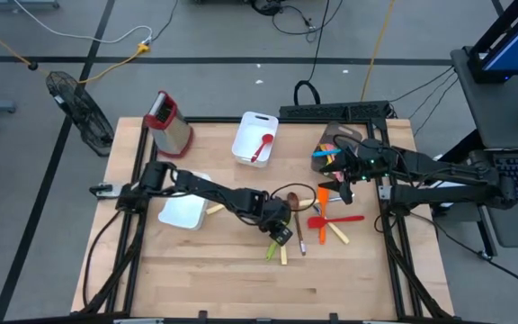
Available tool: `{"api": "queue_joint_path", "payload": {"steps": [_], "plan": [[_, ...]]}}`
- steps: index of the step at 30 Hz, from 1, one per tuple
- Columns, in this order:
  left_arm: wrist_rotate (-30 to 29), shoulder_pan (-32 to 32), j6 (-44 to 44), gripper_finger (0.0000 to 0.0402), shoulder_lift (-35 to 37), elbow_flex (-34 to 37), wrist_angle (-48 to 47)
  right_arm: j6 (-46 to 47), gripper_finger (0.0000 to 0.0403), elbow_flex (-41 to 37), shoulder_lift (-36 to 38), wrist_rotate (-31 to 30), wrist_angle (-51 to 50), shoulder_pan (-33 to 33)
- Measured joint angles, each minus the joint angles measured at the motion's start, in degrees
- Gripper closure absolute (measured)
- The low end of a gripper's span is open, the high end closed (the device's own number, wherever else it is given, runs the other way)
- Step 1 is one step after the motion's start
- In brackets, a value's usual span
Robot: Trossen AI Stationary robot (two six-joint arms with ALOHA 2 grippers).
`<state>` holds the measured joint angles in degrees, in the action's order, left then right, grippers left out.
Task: Pick & Place Kitchen Items
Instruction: Put the green serving spoon into the top white bin
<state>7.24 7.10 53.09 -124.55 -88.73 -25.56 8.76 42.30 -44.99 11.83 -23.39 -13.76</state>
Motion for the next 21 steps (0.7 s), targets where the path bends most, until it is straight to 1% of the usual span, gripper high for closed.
{"api": "queue_joint_path", "payload": {"steps": [6, 11, 14, 21], "plan": [[0.23, 0.79, 0.68, 0.0250, -0.88, -0.22, -1.85, 0.85, 0.0156, 0.00, 0.00, 0.00, 0.14, 0.00], [-2.65, 1.10, 1.08, 0.0250, -0.89, -0.27, -5.37, 1.04, 0.0156, 0.00, 0.00, 0.00, 0.49, 0.00], [-2.75, 1.06, 0.73, 0.0250, -0.97, -0.33, -6.99, 1.06, 0.0156, 0.00, 0.00, -0.02, 0.44, 0.00], [-4.49, 1.39, -0.23, 0.0250, -1.01, -0.15, -6.77, 1.06, 0.0156, 0.00, 0.00, -0.02, 0.45, 0.00]]}}
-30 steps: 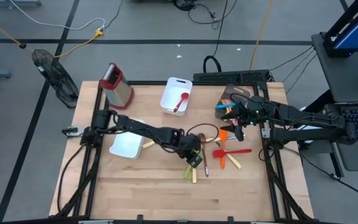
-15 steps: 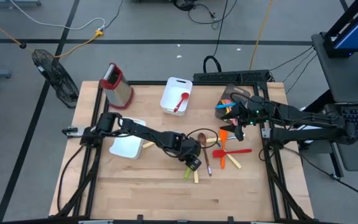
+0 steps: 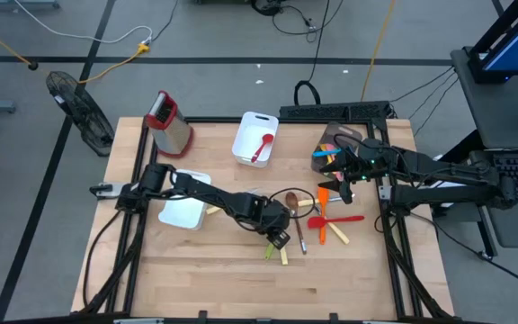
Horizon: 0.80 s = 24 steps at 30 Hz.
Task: Pick & Place Kitchen Items
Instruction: Put the green serving spoon into the top white bin
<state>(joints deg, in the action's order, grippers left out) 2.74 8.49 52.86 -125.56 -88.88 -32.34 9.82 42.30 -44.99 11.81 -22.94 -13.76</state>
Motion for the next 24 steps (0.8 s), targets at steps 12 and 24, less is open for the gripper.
{"api": "queue_joint_path", "payload": {"steps": [12, 24], "plan": [[-2.04, 0.07, 1.05, 0.0250, -0.04, 0.11, 0.48, 0.02, 0.0156, 0.00, 0.00, 0.00, -0.02, 0.00], [-3.47, 0.17, -0.54, 0.0344, -1.30, 0.17, 0.62, 1.51, 0.0156, 0.00, 0.00, 0.00, -0.01, 0.00]]}}
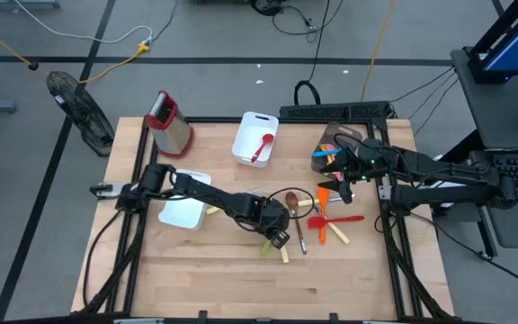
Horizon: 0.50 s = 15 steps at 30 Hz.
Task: Pick & Place Kitchen Items
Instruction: Put the green serving spoon into the top white bin
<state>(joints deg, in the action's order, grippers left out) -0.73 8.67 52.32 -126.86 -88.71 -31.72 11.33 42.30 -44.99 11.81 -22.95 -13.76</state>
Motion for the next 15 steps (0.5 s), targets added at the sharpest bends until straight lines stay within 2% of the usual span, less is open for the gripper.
{"api": "queue_joint_path", "payload": {"steps": [5, 15], "plan": [[1.08, -0.12, 1.93, 0.0387, -0.05, -0.01, -0.02, 0.02, 0.0156, 0.00, 0.00, 0.00, -0.01, 0.00], [2.79, -0.24, 1.16, 0.0387, 0.64, 0.09, 0.32, 0.02, 0.0156, 0.00, 0.00, 0.00, -0.01, 0.00]]}}
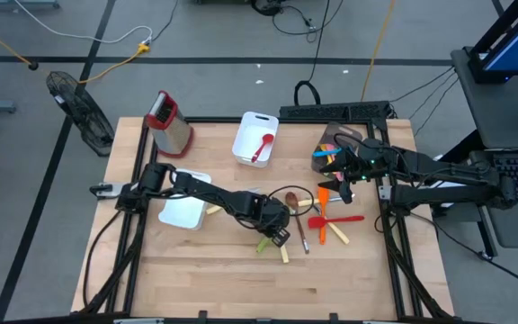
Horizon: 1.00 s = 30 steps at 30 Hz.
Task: Pick & Place Kitchen Items
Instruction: Put the green serving spoon into the top white bin
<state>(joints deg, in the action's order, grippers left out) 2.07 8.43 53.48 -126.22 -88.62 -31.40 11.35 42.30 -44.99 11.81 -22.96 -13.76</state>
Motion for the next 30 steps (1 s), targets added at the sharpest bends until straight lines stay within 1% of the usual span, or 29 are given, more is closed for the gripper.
{"api": "queue_joint_path", "payload": {"steps": [11, 16, 20, 27, 30], "plan": [[-2.60, -1.31, -2.43, 0.0390, 5.37, 0.29, -1.57, 0.00, 0.0156, 0.00, -0.02, 0.00, 0.04, 0.00], [-2.25, -1.96, -3.07, 0.0390, 7.67, 0.24, -2.36, 0.04, 0.0156, 0.02, -0.02, 0.00, 0.05, 0.00], [-2.73, -3.55, -3.09, 0.0390, 11.72, 0.11, -3.43, 0.22, 0.0156, 0.00, -0.02, 0.00, 0.00, 0.00], [-8.44, -8.21, -2.48, 0.0390, 20.91, 0.04, -10.96, 0.20, 0.0156, 0.02, -0.02, 0.01, 0.09, -0.02], [-9.55, -10.91, -2.37, 0.0390, 24.39, 0.04, -13.58, 0.06, 0.0156, 0.02, -0.02, 0.15, 0.21, -0.02]]}}
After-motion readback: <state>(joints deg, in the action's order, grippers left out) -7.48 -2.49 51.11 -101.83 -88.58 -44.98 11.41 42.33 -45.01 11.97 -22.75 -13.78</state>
